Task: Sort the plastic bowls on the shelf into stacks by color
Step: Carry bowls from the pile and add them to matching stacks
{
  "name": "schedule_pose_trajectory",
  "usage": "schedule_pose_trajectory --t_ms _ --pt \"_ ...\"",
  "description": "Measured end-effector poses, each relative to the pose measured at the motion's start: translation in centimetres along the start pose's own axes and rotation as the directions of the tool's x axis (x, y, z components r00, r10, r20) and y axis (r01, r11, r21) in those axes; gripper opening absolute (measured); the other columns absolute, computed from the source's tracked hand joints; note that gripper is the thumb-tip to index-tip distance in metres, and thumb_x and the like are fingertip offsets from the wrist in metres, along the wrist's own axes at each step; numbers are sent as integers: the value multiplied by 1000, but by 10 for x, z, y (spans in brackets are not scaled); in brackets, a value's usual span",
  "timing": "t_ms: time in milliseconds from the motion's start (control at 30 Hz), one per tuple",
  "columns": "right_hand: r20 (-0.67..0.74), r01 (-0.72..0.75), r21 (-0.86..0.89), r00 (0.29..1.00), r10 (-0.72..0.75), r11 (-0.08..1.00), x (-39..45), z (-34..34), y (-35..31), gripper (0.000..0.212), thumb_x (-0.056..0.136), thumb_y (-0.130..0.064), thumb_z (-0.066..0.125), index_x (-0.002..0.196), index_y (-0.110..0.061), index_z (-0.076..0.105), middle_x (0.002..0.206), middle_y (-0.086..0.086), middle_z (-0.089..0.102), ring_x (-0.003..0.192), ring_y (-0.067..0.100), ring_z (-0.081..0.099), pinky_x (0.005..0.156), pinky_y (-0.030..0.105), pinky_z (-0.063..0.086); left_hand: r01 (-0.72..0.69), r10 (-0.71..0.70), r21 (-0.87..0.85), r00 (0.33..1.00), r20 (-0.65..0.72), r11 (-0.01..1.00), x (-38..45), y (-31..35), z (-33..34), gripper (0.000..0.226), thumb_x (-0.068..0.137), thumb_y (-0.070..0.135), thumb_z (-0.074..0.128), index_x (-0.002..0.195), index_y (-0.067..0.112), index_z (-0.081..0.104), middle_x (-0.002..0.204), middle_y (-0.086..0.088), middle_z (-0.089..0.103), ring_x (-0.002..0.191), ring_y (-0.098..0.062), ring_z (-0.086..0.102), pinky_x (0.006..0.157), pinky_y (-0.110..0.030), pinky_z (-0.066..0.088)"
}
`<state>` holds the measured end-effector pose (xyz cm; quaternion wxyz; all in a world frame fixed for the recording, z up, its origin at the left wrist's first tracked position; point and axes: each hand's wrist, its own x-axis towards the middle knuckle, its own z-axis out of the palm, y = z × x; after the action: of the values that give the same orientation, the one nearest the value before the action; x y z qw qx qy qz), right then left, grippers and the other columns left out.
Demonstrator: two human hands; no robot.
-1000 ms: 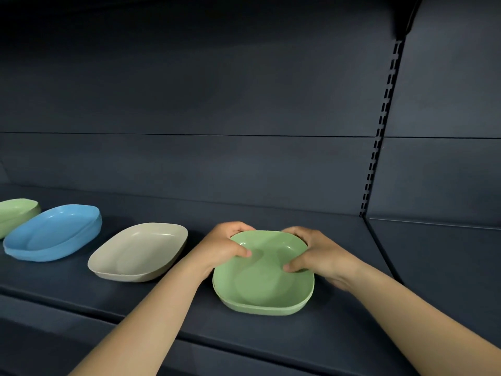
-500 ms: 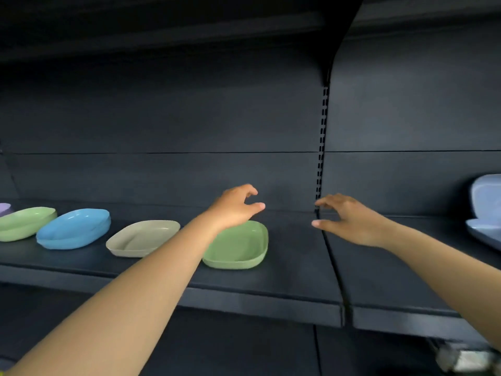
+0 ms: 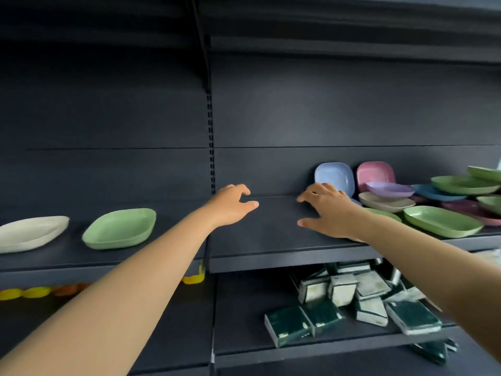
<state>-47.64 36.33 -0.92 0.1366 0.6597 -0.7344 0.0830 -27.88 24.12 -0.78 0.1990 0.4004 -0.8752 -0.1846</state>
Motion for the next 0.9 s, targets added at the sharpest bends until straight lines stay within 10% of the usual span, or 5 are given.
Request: schedule_pose_trajectory --t_ms 467,633,900 --pt "48 -198 29 979 196 980 -37 -1 256 53 88 -45 57 136 -27 43 141 1 39 132 25 31 104 41 32 -35 33 16 988 150 999 102 174 128 33 90 37 57 118 22 50 111 6 45 105 -18 48 82 -26 35" --pt "160 -178 114 974 159 977 -34 21 352 55 84 -43 65 131 -22 48 134 1 45 127 24 40 102 32 34 -23 16 28 969 246 999 133 203 175 73 78 46 70 141 31 36 147 7 36 132 -13 39 103 -26 35" --pt "318 -230 234 936 149 945 -31 55 437 82 75 -44 73 143 -20 34 141 -1 43 126 20 44 102 27 36 -9 -80 225 921 382 974 170 229 213 76 75 43 70 139 47 31 143 14 34 132 -12 33 101 -27 34"
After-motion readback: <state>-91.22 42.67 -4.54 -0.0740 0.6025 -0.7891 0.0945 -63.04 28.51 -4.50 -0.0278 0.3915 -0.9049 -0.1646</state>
